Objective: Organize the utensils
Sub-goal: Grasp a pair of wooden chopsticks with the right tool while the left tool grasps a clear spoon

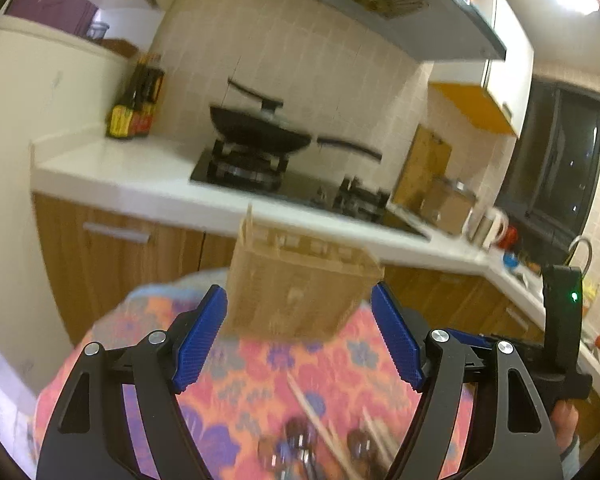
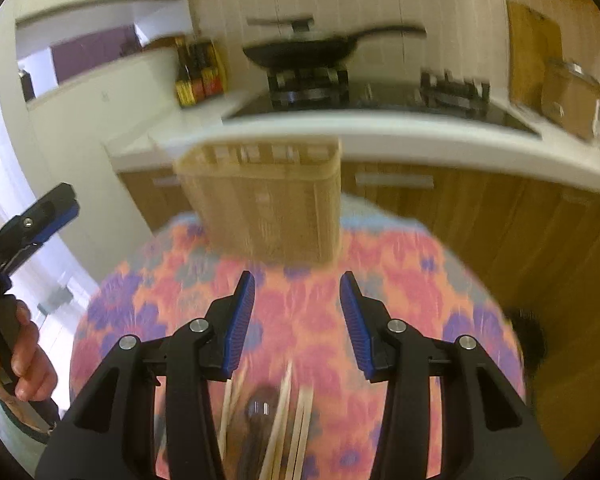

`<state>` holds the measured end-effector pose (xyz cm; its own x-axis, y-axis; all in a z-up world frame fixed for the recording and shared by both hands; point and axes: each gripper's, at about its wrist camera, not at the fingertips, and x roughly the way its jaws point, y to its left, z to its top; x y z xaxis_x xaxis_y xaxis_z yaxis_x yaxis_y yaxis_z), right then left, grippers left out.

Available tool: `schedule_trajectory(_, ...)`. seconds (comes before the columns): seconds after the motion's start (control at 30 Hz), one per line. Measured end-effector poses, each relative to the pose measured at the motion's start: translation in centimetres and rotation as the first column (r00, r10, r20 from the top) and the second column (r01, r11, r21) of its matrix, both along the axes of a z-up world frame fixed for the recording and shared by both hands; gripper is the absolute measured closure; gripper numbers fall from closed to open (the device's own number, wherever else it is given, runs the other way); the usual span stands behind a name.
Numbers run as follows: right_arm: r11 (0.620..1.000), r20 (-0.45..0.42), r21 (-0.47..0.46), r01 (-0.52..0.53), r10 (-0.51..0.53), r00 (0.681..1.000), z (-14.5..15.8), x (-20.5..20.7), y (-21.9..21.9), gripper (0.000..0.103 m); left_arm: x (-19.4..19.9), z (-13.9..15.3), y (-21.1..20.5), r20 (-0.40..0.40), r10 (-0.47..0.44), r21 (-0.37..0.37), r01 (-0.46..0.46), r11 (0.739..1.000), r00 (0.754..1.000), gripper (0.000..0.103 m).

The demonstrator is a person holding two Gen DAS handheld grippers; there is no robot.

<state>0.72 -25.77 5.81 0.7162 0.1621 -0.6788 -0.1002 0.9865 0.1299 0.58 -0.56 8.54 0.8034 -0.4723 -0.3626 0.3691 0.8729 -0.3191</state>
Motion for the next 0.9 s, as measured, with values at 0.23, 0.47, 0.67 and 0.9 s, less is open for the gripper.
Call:
schedule_trajectory(0.23,1.0,-0.189,0.026,0.018,-0.013,0.982,-4.9,-2.5,-0.2,0.062,-2.2,-5.0,0.0,-0.213,-0.03,0.136,0.06,0.989,0.977,0.036)
schedule_trajectory(0.47,0.999,-0.319,0.04,0.03,-0.016,0.948,-8.8,-4.8,-0.4,0.074,-2.2,-10.5,-0.9,-0.423,-0.068,0.208,0.17,0.963,0.903,0.05)
schedule_trajectory(0.67,1.0,-0.368,0.017,0.025,-0.017,0.93,-10.5,-5.5,-0.3,0.08,-2.1,-13.1,-2.2,-0.489,-0.079,0.23,0.215,0.949,0.869,0.062)
schedule_trajectory(0.9,0.997,-0.391,-0.077,-0.023,-0.009,0.92,-11.2,-4.4,1.3,0.08,-1.9,-13.5,-3.3,-0.5,-0.064,0.291,0.237,0.927,0.864,0.069)
